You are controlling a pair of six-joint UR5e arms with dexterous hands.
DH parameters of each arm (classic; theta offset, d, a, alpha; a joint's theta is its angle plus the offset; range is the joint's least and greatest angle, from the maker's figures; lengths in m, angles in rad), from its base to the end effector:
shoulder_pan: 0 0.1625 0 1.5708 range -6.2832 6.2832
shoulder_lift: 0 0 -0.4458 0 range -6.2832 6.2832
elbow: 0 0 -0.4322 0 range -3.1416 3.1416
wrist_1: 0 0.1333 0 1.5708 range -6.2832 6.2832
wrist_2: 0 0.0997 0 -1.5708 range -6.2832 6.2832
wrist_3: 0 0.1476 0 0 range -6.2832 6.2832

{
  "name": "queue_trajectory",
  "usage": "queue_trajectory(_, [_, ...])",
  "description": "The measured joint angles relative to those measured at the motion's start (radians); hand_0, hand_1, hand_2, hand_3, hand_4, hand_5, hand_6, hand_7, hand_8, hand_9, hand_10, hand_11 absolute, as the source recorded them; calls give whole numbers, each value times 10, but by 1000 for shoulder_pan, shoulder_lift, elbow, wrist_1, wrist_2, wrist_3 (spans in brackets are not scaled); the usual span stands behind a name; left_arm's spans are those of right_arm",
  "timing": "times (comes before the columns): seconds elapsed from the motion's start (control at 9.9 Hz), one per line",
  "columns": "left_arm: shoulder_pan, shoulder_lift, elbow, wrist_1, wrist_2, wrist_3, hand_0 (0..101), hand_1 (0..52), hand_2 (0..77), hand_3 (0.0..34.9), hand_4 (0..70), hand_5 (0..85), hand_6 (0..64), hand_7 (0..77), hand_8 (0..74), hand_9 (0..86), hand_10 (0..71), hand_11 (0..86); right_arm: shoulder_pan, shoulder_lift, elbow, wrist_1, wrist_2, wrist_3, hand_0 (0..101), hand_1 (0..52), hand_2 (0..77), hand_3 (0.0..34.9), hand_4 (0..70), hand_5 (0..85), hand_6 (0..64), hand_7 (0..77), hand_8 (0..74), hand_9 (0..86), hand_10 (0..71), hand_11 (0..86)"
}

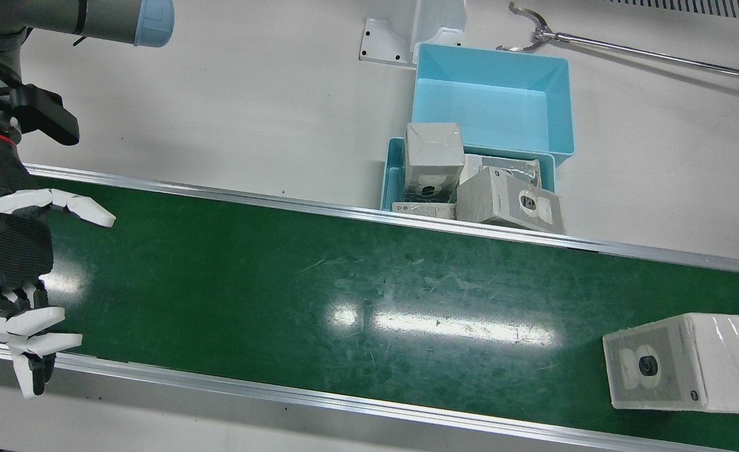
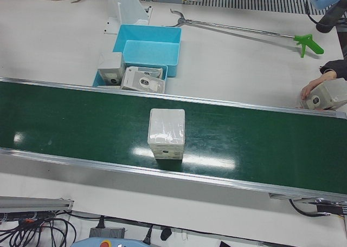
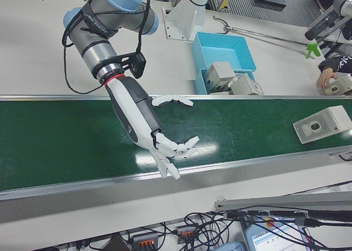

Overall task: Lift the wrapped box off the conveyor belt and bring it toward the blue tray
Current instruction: 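Hold the open right hand over the belt as the wrapped box approaches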

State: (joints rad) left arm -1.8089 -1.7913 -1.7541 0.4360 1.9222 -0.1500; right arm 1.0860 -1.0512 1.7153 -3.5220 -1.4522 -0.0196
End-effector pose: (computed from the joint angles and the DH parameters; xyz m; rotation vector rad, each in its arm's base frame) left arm -0.2288 -0.5930 0.5318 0.2962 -2.1438 2.2299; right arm -0.2070 -0.7164 0.3378 -0.4409 -2.3165 1.7460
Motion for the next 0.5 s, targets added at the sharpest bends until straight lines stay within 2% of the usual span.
queue_trajectory(0.1, [0,0,0,0,0,0,0,0,5,0,0,11,0,0,0,0,0,0,0,0,-5,1,1,0,493,185,245,96,218,344,104,300,16,76,0,16])
queue_trajectory(0.2, [0,0,0,0,0,0,0,0,5,0,0,5,0,0,0,0,0,0,-1,0,-13,2,3,0,493,185,245,96,218,344,104,300,16,76,0,16])
queue_trajectory(0.3, [0,0,0,0,0,0,0,0,5,0,0,11,0,0,0,0,0,0,-3,0,-24,13,3,-1,468,71,164,95,218,327,93,300,16,76,0,16])
queue_trajectory(0.4, [0,0,0,0,0,0,0,0,5,0,0,11,0,0,0,0,0,0,-11,0,-42,37,4,-1,468,71,164,95,218,327,93,300,16,76,0,16])
queue_trajectory(0.5, [0,0,0,0,0,0,0,0,5,0,0,5,0,0,0,0,5,0,-21,0,-61,67,4,-1,465,87,109,89,218,327,98,300,16,76,0,16])
